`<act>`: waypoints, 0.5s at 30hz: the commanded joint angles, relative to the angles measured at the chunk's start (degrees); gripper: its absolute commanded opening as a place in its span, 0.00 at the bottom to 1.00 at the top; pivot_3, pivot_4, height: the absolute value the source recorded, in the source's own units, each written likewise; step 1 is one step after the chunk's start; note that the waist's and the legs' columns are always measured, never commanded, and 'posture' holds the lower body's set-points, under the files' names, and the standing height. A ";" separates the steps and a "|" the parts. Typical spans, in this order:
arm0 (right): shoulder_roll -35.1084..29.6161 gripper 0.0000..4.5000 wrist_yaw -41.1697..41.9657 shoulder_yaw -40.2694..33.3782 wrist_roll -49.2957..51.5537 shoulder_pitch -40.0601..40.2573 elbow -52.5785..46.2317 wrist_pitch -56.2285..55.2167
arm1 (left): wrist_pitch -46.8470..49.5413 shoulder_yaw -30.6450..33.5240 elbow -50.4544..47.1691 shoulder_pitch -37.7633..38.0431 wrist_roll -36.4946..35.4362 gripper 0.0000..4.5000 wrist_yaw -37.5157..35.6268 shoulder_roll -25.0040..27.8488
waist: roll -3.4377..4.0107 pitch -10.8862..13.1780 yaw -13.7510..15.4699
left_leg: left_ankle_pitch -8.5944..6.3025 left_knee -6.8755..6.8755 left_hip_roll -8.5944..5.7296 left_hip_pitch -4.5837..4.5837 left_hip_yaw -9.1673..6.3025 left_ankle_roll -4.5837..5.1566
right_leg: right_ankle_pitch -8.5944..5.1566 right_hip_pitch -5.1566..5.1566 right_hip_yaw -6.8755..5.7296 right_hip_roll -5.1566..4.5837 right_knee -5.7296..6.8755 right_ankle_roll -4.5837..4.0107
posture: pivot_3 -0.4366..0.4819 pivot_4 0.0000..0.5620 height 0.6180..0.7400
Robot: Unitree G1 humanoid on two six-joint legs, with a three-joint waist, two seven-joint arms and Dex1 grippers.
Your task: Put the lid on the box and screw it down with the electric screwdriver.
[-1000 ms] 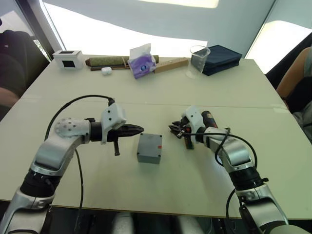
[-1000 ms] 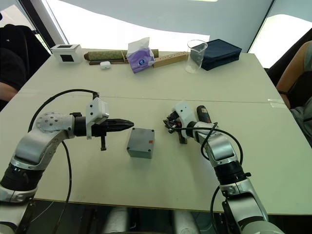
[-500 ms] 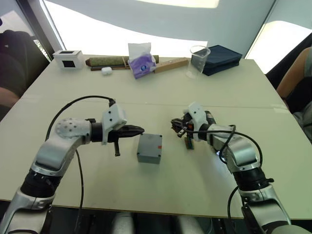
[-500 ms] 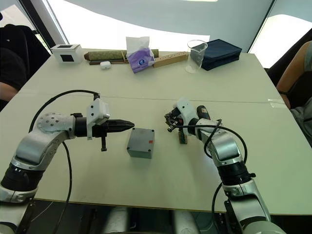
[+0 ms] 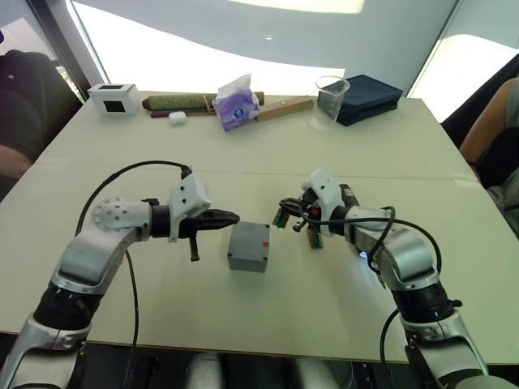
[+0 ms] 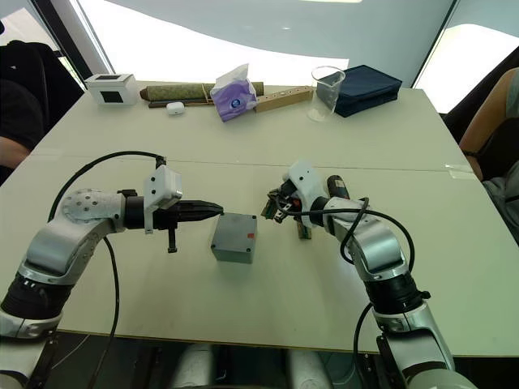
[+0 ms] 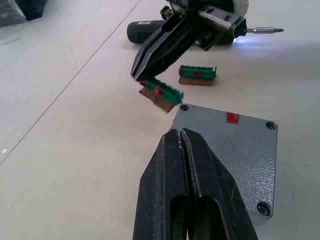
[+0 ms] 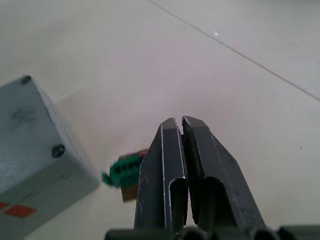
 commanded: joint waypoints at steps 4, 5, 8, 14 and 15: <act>0.86 0.01 0.05 0.67 -2.21 -0.75 4.97 -5.53 | -0.88 0.34 -1.58 -1.06 0.23 0.00 0.18 0.21 | 0.00 0.00 -0.02 | 0.00 0.00 0.00 0.01 -0.01 -0.01 | 0.00 0.01 0.00 0.01 0.00 0.00 | 0.48 0.27 0.85; 0.90 0.01 0.07 0.47 -2.26 -0.94 5.31 -5.80 | -0.87 0.34 -1.64 -1.03 0.24 0.00 0.24 0.21 | 0.00 0.00 -0.01 | 0.01 0.00 0.00 0.01 -0.01 -0.01 | 0.00 0.00 0.00 0.00 0.00 0.00 | 0.48 0.27 0.85; 0.91 0.01 0.24 -0.23 -1.99 -1.28 5.53 -6.15 | -0.79 0.35 -1.85 -0.91 0.21 0.00 0.39 0.16 | 0.00 0.00 0.00 | 0.01 0.00 0.00 0.01 -0.01 -0.02 | 0.00 0.01 0.00 0.00 0.01 0.00 | 0.48 0.27 0.85; -0.71 0.01 1.37 -4.34 3.45 -2.90 -4.13 1.74 | -0.75 0.62 -2.06 -0.38 0.10 0.00 0.63 0.22 | 0.00 0.00 0.06 | 0.01 0.00 0.00 0.00 0.00 -0.02 | 0.00 0.00 0.00 0.00 0.02 0.00 | 0.48 0.27 0.85; -0.72 0.01 1.36 -5.01 4.74 -3.13 -6.28 3.76 | -0.79 0.65 -1.99 -0.35 0.10 0.00 0.63 0.24 | 0.00 0.00 0.01 | 0.01 0.00 0.00 0.00 -0.01 -0.02 | 0.00 0.00 0.00 0.00 0.02 0.00 | 0.48 0.27 0.85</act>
